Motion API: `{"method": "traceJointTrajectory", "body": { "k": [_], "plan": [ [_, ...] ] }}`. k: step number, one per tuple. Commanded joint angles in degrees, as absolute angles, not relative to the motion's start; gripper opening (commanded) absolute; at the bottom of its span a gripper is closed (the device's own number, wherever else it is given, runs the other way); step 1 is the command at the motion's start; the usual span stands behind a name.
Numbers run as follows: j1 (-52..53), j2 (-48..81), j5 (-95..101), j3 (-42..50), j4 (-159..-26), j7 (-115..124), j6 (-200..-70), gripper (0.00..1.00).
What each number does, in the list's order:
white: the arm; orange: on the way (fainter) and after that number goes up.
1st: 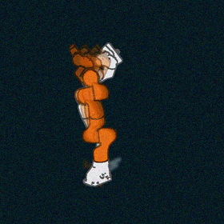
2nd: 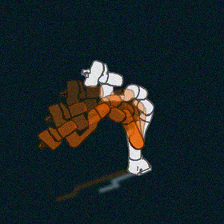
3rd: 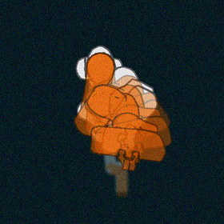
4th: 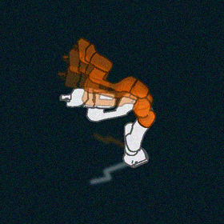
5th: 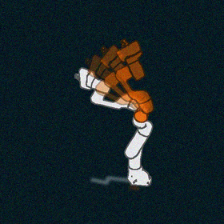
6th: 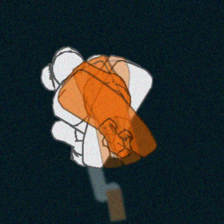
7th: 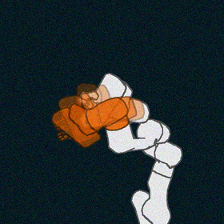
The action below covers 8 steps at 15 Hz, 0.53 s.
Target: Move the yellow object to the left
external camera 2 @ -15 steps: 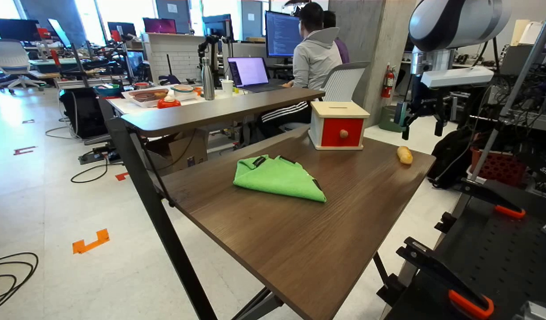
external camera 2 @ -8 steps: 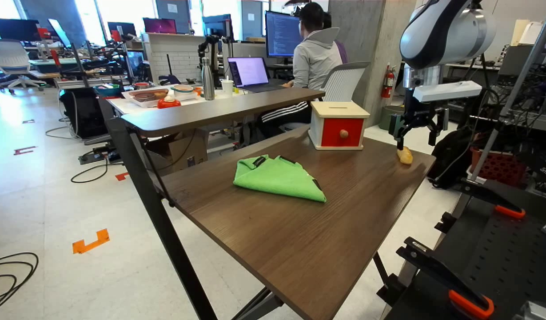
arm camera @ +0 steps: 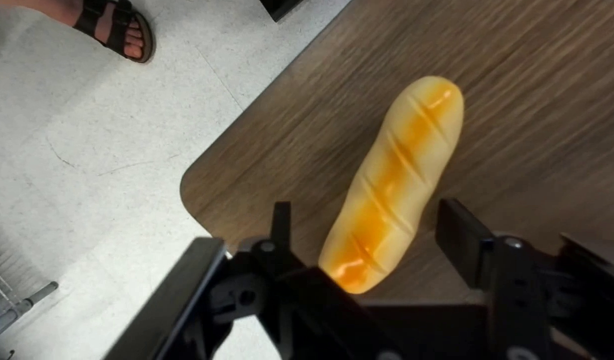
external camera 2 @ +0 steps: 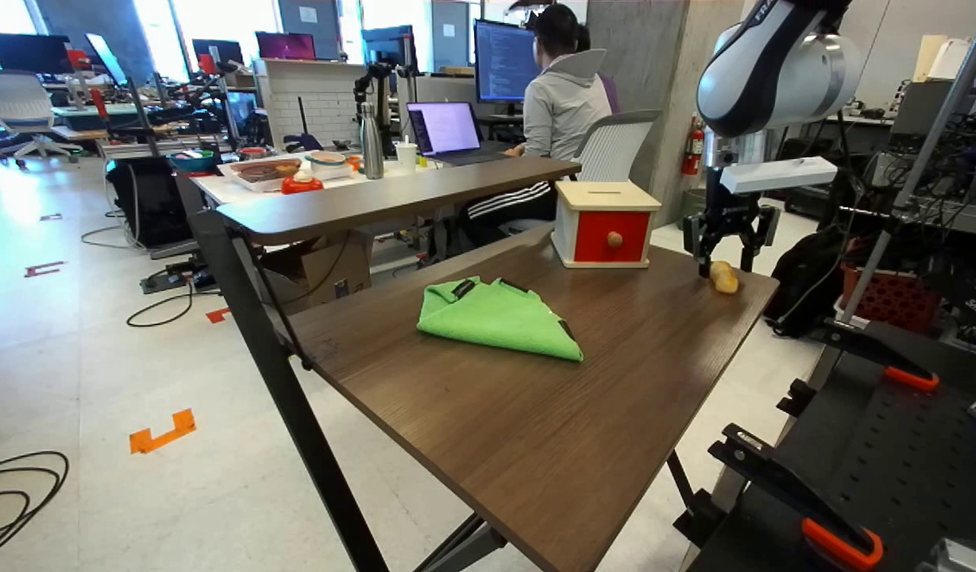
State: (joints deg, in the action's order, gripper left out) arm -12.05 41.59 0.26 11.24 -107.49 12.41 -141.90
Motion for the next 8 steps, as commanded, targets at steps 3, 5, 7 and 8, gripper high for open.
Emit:
{"method": "traceJointTrajectory", "body": {
  "k": [3,5,7,8],
  "plan": [
    [-12.9,43.1,-1.9,10.2,-105.0,10.4,-143.0,0.27],
    [-13.7,42.1,-3.0,9.3,-105.3,9.5,-142.7,0.14],
    [-15.4,38.8,-6.0,7.4,-107.6,6.6,-142.6,0.12],
    [-16.3,36.1,-7.6,6.3,-109.6,4.4,-142.8,0.12]
  ]
}}
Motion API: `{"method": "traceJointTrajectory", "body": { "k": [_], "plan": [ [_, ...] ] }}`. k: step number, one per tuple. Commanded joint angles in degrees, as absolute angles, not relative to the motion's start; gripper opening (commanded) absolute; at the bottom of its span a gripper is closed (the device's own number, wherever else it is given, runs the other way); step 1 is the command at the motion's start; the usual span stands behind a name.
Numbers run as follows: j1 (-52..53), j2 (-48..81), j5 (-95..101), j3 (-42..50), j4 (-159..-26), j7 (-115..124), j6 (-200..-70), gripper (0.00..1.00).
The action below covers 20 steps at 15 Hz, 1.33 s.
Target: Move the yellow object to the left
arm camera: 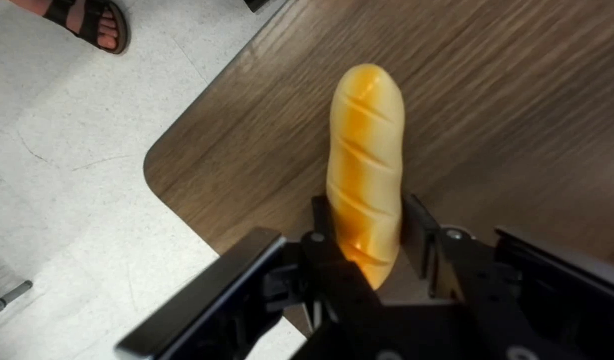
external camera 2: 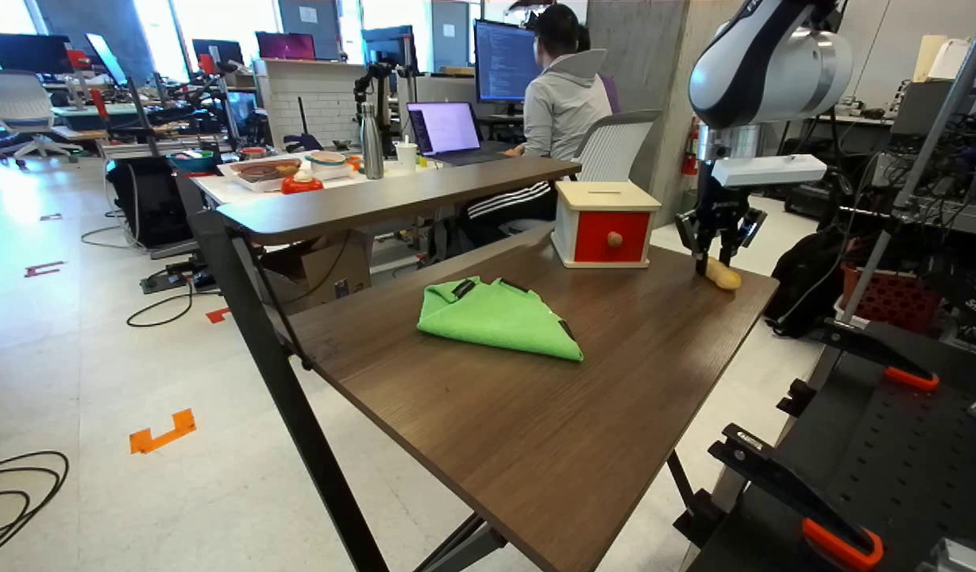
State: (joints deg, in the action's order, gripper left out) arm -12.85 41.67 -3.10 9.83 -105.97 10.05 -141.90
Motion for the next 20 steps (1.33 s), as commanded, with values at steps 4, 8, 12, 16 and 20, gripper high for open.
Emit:
{"method": "traceJointTrajectory", "body": {
  "k": [4,8,12,16,20],
  "plan": [
    [-17.9,24.3,-11.8,3.4,-118.0,-4.5,-142.1,0.12],
    [-14.8,12.3,-10.9,3.2,-126.5,-8.8,-139.6,0.12],
    [-9.1,6.4,-8.6,2.6,-130.2,-6.2,-139.0,0.12],
    [-3.1,6.0,-4.9,0.3,-131.5,-4.3,-139.5,0.12],
    [1.6,8.5,2.8,-1.3,-130.8,-0.2,-140.3,0.12]
  ]
}}
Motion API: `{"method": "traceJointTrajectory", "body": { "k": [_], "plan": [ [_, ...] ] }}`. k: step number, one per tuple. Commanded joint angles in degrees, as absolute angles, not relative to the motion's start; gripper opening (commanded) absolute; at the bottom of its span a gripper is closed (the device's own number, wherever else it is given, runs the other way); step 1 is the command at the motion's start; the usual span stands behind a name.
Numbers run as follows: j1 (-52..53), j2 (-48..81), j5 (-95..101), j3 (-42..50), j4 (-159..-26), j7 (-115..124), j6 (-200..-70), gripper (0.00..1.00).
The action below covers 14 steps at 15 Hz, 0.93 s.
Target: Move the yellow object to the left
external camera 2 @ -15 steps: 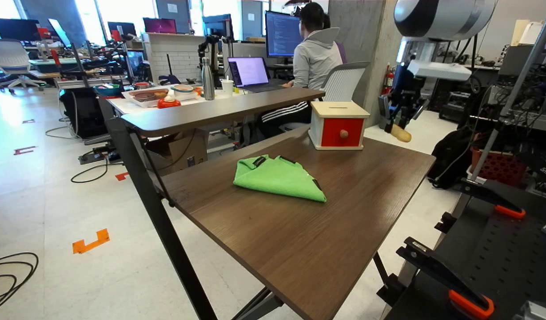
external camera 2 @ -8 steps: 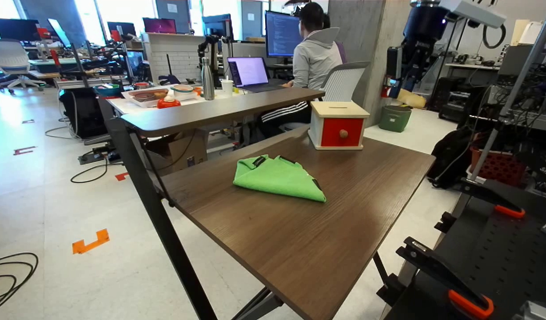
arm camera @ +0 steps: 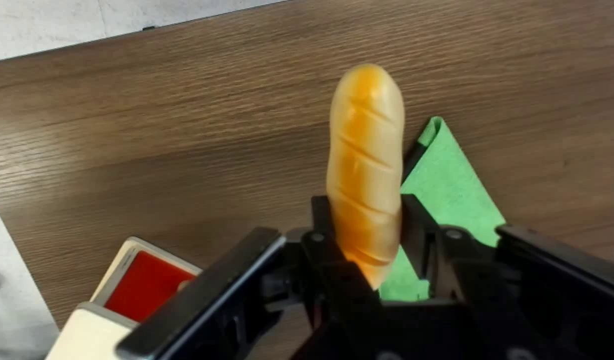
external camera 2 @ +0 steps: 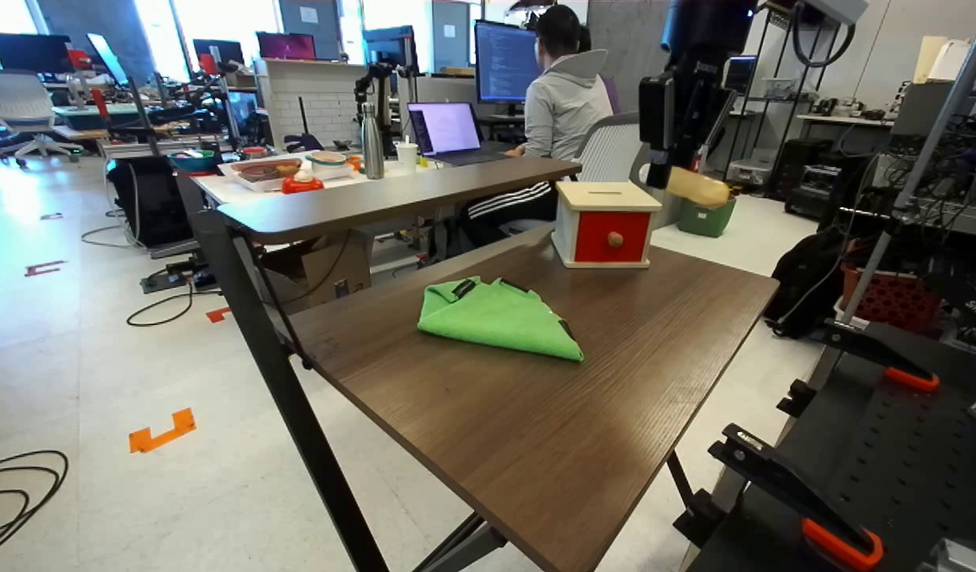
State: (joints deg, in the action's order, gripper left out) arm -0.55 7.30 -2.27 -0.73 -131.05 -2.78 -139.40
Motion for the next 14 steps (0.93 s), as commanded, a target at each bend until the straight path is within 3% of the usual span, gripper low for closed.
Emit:
{"method": "traceJointTrajectory", "body": {
  "k": [1,14],
  "plan": [
    [2.3,9.5,4.3,-1.4,-129.9,0.4,-139.7,0.12],
    [3.1,31.0,6.7,1.2,-103.8,1.6,-137.7,0.12]
  ]
}}
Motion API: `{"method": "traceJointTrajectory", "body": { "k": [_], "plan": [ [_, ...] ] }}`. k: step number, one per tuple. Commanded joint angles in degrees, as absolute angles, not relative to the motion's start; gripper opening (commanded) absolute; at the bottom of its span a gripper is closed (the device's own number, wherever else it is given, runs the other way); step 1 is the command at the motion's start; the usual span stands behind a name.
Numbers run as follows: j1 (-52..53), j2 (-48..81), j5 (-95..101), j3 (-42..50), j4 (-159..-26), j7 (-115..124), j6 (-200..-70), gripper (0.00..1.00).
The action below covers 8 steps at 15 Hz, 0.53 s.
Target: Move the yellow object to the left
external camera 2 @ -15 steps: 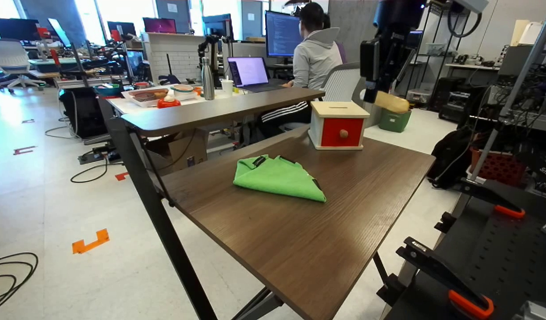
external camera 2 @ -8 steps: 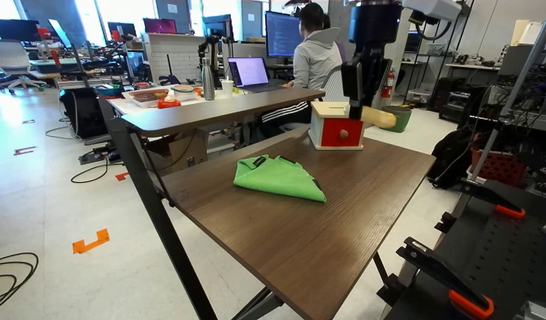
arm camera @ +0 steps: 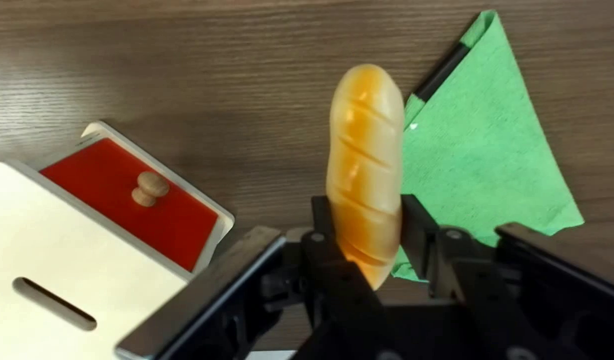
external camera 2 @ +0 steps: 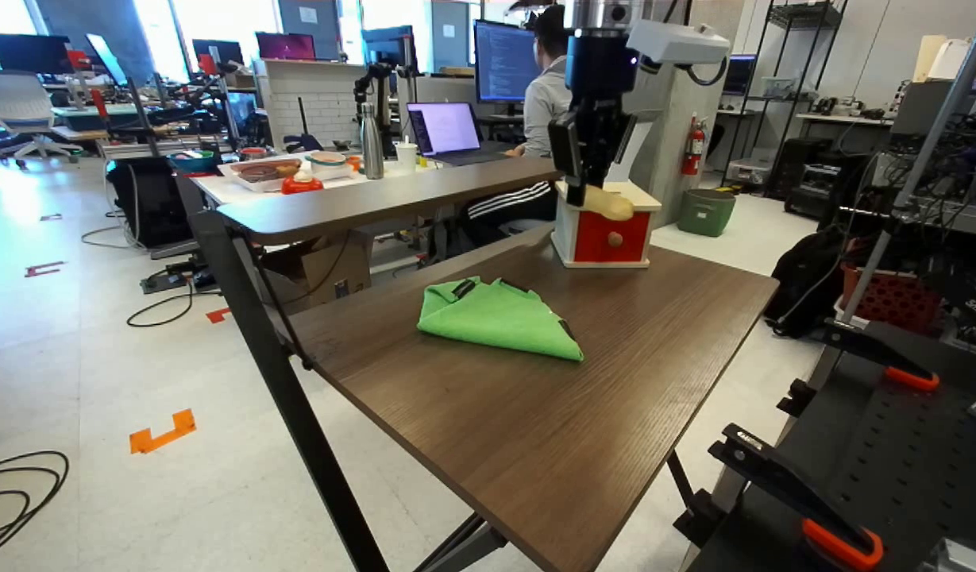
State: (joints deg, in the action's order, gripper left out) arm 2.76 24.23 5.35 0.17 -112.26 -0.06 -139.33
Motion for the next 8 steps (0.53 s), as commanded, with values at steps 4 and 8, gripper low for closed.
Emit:
{"method": "traceJointTrajectory", "body": {
  "k": [4,8],
  "plan": [
    [3.1,39.6,6.3,2.4,-93.6,2.2,-135.8,0.12],
    [3.1,47.1,6.1,3.4,-84.0,3.2,-132.2,0.12]
  ]
}}
